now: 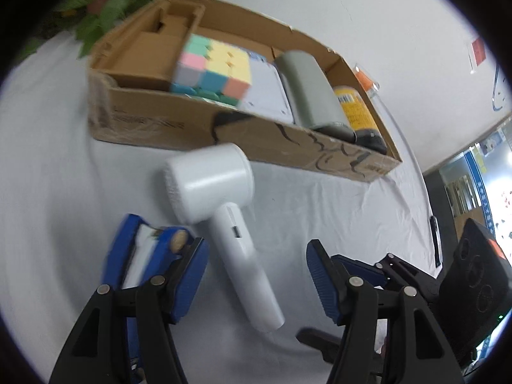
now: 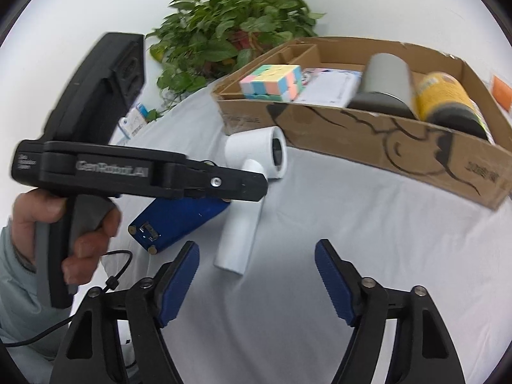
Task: Organize rigid objects
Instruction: 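Grasp the blue stapler with the right gripper and lift it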
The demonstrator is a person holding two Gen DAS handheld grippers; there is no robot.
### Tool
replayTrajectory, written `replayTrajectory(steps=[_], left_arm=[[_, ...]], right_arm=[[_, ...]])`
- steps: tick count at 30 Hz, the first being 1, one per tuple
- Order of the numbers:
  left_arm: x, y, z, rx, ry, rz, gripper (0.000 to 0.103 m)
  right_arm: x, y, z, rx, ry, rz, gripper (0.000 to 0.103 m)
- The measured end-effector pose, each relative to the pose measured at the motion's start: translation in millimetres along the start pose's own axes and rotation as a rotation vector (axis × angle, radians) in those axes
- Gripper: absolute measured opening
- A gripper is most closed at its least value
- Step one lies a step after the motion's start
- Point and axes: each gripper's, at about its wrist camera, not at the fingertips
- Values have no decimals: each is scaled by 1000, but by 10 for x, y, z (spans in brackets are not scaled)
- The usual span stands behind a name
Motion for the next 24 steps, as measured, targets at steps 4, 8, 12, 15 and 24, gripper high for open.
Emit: replayTrajectory(steps=[4,8,12,15,24], left_arm=[[224,-12,-377,-107,34,-30,65],[532,-67,-686,-188,89,-63,65],[874,-179,-579,-129,62,-95,70],[1002,-258,-266,-36,-12,-132,70],[605,-536,-48,79,-349,-63,68]], right_arm=[[111,119,262,46,8,-39,63],[272,166,451,67,-22,-71,55],[529,148,459,60,43,-98,55],[768,91,544,98,99,-130,55],[817,-18,621,140,73,-72,76]])
Point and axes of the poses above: each gripper's, at about its wrist camera, not at the fingertips, and z roughly the way its jaws point, x to its left, y to its top, and after that the axes turned 14 degrees about y, right-handed
